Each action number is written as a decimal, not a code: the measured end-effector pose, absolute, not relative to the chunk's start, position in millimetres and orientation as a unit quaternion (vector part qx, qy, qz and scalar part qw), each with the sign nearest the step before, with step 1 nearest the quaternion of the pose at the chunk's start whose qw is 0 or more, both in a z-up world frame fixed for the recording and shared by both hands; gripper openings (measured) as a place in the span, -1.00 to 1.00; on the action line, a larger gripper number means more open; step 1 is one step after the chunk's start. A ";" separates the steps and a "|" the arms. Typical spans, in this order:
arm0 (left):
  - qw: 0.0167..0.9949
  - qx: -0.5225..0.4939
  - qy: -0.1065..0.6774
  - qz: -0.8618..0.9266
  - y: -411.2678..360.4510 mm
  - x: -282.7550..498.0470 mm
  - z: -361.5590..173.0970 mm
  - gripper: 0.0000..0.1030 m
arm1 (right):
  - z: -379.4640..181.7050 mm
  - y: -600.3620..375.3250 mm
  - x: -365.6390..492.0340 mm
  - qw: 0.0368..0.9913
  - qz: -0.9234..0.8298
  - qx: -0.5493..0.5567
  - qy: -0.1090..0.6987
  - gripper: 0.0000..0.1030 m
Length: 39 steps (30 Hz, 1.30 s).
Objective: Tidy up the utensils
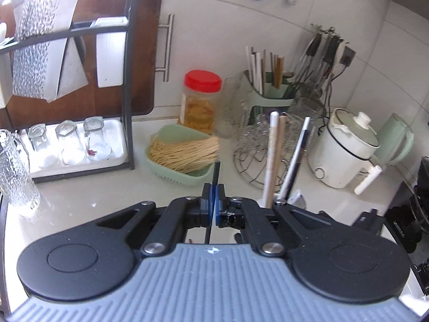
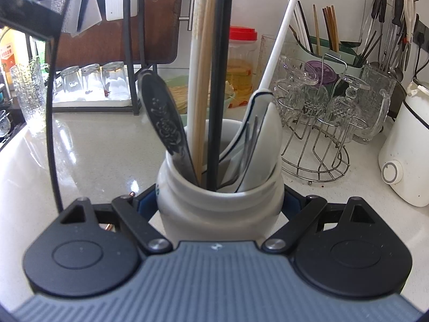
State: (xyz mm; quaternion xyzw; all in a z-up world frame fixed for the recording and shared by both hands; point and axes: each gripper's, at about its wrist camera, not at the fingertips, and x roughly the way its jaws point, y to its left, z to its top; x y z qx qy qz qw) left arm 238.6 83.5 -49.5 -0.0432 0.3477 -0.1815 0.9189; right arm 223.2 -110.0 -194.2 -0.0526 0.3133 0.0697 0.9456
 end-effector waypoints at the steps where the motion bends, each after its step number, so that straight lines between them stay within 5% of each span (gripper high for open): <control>1: 0.919 -0.041 0.345 -0.184 82.2 235.5 -47.0 -0.97 | -194.2 -110.0 223.1 0.946 0.070 -0.053 0.313 0.78; 21: 0.933 -0.030 0.264 -0.243 77.3 220.0 41.2 -1.00 | -193.9 -109.5 223.1 0.946 0.071 -0.052 0.312 0.78; 39: 0.891 -0.040 0.404 -0.202 100.6 268.2 -79.2 -1.00 | -193.8 -109.4 221.9 0.947 0.072 -0.052 0.310 0.78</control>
